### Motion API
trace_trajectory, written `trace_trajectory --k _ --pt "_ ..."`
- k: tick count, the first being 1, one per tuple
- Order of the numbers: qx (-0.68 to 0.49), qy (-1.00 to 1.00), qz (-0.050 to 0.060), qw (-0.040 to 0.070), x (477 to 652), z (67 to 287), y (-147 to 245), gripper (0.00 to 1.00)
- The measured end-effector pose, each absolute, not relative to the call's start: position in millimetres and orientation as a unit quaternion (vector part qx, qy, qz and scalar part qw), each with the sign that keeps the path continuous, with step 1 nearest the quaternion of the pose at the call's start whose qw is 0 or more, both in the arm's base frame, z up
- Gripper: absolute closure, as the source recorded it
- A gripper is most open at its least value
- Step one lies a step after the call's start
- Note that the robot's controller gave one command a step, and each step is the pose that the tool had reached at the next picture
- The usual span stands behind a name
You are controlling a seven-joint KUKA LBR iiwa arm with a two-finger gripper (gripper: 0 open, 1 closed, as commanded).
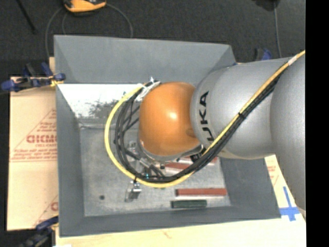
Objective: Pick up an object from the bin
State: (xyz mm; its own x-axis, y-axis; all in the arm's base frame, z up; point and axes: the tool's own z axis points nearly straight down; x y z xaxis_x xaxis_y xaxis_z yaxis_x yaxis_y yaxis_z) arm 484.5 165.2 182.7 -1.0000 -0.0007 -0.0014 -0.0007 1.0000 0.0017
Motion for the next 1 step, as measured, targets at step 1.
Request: trace_trajectory --k 1 --pt "-0.032 0.999 0.001 0.003 503.8 160.6 132.3 0.00"
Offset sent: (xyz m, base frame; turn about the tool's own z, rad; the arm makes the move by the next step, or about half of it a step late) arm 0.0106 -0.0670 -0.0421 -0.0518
